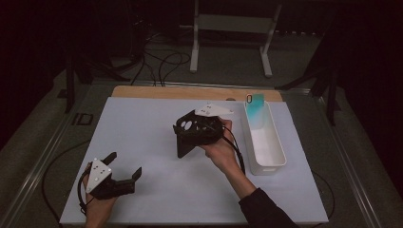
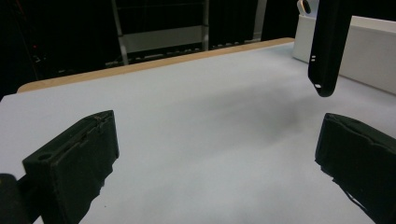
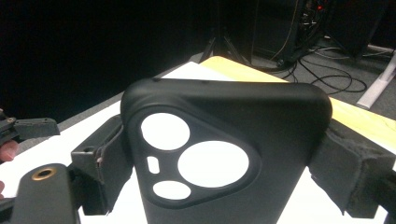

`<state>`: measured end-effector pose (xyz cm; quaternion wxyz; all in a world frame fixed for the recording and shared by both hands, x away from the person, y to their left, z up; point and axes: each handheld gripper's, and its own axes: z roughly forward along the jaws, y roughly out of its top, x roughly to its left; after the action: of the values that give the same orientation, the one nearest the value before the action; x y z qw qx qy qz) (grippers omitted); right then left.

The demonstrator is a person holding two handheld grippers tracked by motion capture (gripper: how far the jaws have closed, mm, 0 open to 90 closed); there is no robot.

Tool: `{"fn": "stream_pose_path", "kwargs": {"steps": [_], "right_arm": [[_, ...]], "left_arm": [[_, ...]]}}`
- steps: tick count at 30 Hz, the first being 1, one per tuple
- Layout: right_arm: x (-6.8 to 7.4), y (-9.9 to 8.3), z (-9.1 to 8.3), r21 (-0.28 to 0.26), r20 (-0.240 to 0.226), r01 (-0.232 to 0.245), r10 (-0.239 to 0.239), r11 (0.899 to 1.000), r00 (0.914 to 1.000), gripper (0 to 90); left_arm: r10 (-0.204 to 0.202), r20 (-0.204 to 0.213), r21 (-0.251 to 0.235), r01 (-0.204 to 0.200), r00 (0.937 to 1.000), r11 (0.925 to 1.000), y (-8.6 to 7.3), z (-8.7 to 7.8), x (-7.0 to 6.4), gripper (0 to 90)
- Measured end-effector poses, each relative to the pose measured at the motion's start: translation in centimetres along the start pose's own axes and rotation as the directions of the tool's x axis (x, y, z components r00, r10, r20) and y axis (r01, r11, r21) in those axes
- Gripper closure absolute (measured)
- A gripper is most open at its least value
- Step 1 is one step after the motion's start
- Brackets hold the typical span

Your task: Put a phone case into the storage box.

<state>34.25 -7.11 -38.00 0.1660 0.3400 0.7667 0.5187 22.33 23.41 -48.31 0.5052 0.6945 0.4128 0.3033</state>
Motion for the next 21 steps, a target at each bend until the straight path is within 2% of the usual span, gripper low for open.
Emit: {"fn": "stream_pose_path", "kwargs": {"steps": [21], "right_arm": [[-1.6, 0.9, 0.3, -0.004, 0.05, 0.0, 0.0, 1.0, 0.9988, 14.0]], "left_arm": [[0.007, -0.002, 0.002, -0.007, 1.0, 1.0, 0.0, 0.0, -0.1, 0.0]]}}
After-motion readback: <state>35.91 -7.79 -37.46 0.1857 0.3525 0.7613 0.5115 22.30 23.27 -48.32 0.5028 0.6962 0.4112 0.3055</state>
